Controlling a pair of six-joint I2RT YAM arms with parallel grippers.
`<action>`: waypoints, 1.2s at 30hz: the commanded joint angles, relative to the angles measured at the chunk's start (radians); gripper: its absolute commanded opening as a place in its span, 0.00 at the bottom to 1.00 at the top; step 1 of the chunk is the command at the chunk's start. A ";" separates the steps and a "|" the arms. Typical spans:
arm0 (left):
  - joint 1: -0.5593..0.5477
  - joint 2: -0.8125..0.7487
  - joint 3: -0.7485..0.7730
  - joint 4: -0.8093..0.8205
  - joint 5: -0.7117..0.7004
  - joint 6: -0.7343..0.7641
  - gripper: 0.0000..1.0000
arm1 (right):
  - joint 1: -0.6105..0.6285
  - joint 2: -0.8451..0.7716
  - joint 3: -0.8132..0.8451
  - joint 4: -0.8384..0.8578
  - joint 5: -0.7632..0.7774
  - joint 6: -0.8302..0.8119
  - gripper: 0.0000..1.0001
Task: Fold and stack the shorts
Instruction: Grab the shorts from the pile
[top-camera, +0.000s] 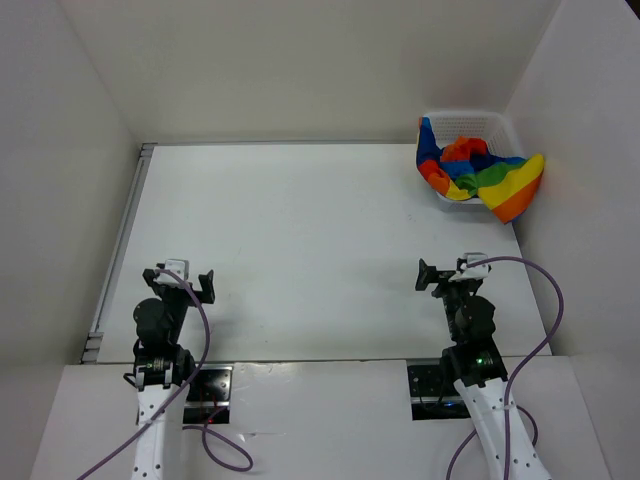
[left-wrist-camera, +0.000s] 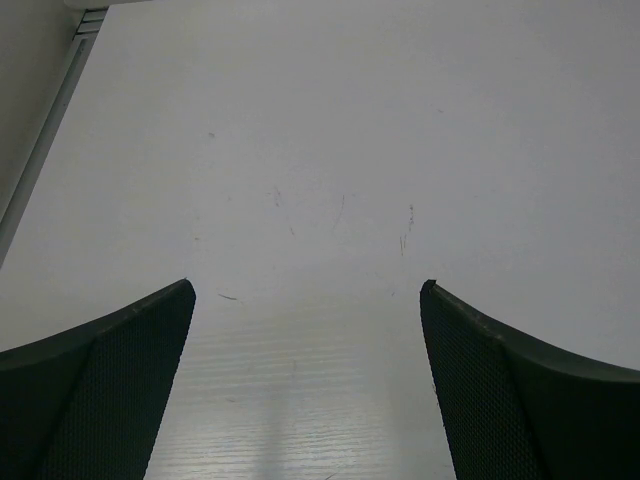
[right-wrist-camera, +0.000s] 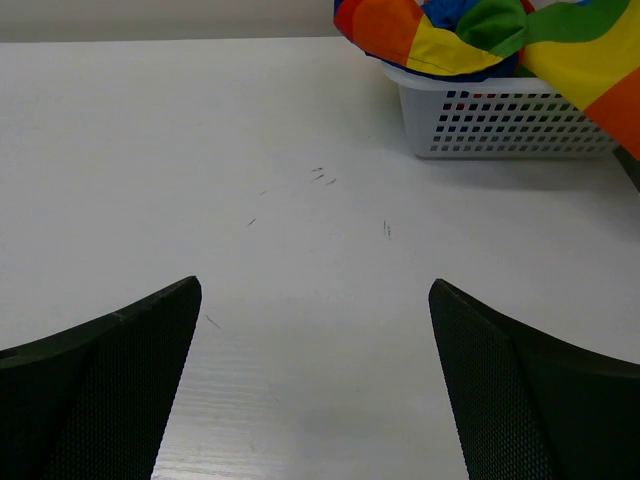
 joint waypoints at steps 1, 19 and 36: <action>-0.004 -0.021 -0.026 0.030 -0.006 0.003 1.00 | 0.005 -0.009 -0.049 0.039 0.016 0.013 0.99; -0.013 -0.009 0.012 0.198 0.680 0.003 1.00 | 0.005 -0.009 -0.046 0.075 -0.953 -1.606 1.00; -0.351 1.314 1.027 -0.217 0.275 0.003 1.00 | 0.356 1.187 1.111 0.103 0.057 -0.469 0.99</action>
